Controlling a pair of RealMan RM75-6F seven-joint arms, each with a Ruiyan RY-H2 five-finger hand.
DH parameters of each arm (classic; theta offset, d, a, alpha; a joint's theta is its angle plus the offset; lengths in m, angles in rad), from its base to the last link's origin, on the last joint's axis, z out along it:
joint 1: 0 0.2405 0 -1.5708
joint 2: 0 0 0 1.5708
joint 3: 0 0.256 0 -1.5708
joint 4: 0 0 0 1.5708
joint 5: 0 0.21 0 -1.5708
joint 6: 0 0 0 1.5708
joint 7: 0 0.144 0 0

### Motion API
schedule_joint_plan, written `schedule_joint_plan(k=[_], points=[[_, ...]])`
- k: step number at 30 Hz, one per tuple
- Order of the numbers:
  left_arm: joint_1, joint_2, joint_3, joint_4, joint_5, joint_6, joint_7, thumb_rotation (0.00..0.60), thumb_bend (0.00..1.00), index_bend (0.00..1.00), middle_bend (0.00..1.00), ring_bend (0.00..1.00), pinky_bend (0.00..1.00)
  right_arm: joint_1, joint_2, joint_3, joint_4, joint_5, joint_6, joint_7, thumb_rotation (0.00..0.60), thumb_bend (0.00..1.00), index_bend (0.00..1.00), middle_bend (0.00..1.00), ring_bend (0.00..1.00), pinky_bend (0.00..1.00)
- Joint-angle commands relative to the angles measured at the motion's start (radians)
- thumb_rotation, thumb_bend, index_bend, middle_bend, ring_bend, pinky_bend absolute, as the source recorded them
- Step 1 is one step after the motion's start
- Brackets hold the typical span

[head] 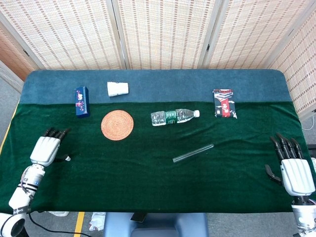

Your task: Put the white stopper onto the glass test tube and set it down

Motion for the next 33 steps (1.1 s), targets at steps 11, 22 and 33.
schedule_joint_plan(k=[11,22,33], points=[[-0.019,0.016,0.050,-0.045,0.015,-0.078,-0.012,0.600,0.34,0.44,1.00,0.90,0.82,-0.002,0.004,-0.004,0.012,0.007,-0.008,0.020,0.600,0.42,0.00,0.05,0.10,0.00],[-0.023,-0.010,0.059,-0.005,-0.010,-0.112,-0.014,0.600,0.36,0.46,1.00,0.91,0.82,0.001,0.002,-0.005,0.014,0.010,-0.018,0.023,0.600,0.42,0.00,0.05,0.10,0.00],[-0.024,-0.025,0.059,0.040,-0.027,-0.127,-0.028,0.600,0.36,0.47,1.00,0.91,0.82,0.000,0.005,-0.004,0.007,0.010,-0.016,0.016,0.600,0.42,0.00,0.05,0.10,0.00]])
